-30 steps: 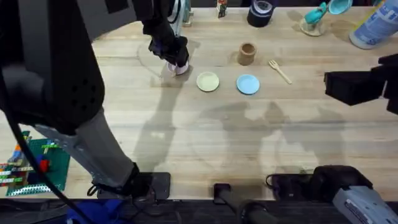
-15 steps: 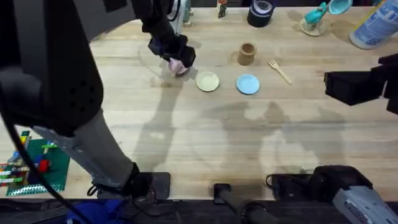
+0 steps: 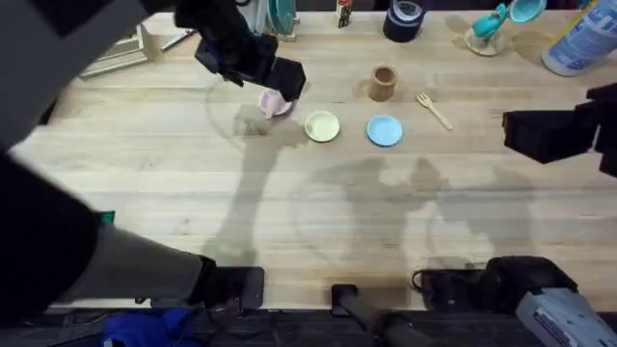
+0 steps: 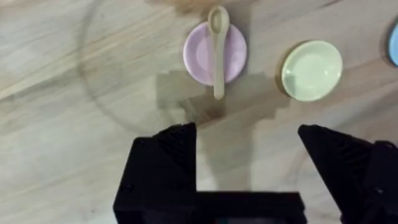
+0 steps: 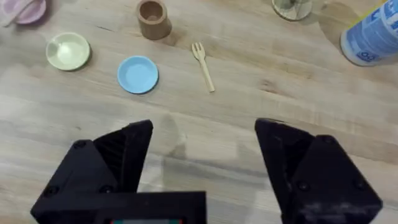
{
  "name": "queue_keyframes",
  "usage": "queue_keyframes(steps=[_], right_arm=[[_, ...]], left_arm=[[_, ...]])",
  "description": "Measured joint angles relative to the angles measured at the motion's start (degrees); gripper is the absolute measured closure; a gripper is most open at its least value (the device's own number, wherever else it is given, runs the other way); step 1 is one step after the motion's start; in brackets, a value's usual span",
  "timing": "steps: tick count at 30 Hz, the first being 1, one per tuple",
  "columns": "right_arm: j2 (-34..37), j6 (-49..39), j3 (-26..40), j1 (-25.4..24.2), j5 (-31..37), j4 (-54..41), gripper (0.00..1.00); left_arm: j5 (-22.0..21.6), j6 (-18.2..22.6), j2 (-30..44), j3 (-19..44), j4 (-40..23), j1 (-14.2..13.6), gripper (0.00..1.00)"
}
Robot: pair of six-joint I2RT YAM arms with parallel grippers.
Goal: Pick up a utensil and set it on the pink plate, then put the other utensil in the container.
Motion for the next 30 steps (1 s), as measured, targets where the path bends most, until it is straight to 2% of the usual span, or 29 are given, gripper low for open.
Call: queue_keyframes(steps=[11, 18, 30], right_arm=[[0.0, 0.0, 0.0, 0.0, 0.0, 0.0, 0.003], [0.0, 0.0, 0.0, 0.0, 0.0, 0.0, 0.003], [0.0, 0.0, 0.0, 0.0, 0.0, 0.0, 0.003]], left_arm=[[0.0, 0.0, -10.4, 0.1, -11.8, 0.0, 0.006], [0.0, 0.2, -16.8, 0.1, -16.1, 0.0, 0.005], [0.1, 6.5, -30.1, 0.1, -20.5, 0.0, 0.005]])
